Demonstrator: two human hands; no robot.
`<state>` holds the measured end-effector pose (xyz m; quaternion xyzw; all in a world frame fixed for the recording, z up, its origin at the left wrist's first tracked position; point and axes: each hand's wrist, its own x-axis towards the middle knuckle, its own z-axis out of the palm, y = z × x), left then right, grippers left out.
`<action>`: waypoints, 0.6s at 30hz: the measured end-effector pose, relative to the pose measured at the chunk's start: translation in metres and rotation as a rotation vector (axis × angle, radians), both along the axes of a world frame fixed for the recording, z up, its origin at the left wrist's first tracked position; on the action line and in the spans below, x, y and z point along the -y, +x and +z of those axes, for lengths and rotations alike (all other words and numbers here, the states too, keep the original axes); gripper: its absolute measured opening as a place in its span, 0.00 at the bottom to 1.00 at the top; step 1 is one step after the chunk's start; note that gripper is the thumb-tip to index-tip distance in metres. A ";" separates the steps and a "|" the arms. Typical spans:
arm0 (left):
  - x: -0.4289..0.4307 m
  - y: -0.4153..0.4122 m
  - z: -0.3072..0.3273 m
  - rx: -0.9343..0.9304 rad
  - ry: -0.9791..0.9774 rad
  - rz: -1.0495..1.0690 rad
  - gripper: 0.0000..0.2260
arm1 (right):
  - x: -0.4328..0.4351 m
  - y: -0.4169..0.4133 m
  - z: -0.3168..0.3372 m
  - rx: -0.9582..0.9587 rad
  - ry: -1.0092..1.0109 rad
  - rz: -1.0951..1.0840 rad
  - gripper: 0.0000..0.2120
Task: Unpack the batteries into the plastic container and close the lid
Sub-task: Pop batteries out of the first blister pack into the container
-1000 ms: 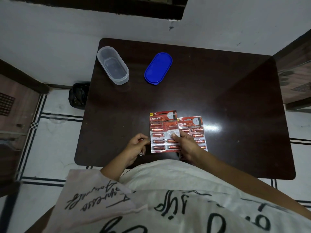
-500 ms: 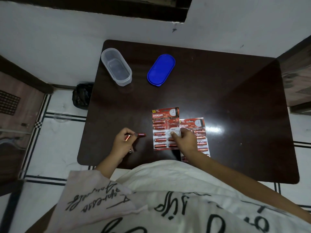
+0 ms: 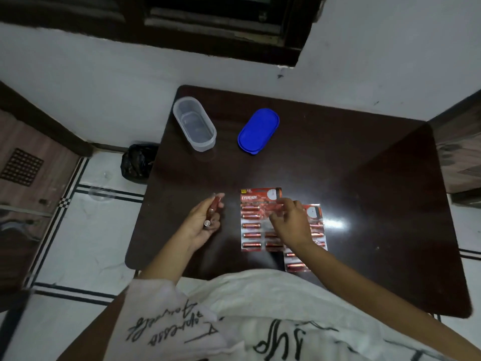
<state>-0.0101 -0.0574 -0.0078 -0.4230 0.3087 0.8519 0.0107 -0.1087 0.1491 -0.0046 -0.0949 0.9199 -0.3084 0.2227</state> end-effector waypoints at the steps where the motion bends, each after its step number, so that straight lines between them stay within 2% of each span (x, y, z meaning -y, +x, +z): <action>1: 0.001 -0.005 0.004 -0.009 0.049 0.021 0.08 | 0.010 -0.003 0.002 0.015 -0.062 0.000 0.15; 4: 0.007 -0.021 0.014 -0.032 0.106 0.031 0.09 | 0.044 -0.014 0.014 0.255 -0.321 -0.087 0.03; 6: 0.016 -0.037 0.022 -0.018 0.106 0.025 0.10 | 0.073 -0.021 0.030 0.519 -0.460 -0.143 0.04; 8: 0.035 -0.058 0.031 0.026 0.085 0.034 0.09 | 0.103 -0.033 0.044 0.653 -0.486 -0.138 0.06; 13: 0.094 -0.122 0.053 0.087 -0.096 0.047 0.04 | 0.144 -0.064 0.045 0.659 -0.445 -0.175 0.06; 14: 0.106 -0.135 0.055 0.095 -0.187 0.021 0.03 | 0.145 -0.068 0.040 0.666 -0.432 -0.201 0.06; 16: 0.127 -0.160 0.050 0.149 -0.399 -0.081 0.10 | 0.142 -0.072 0.028 0.674 -0.405 -0.256 0.06; 18: 0.147 -0.183 0.037 0.264 -0.611 -0.233 0.13 | 0.133 -0.074 0.015 0.670 -0.379 -0.317 0.06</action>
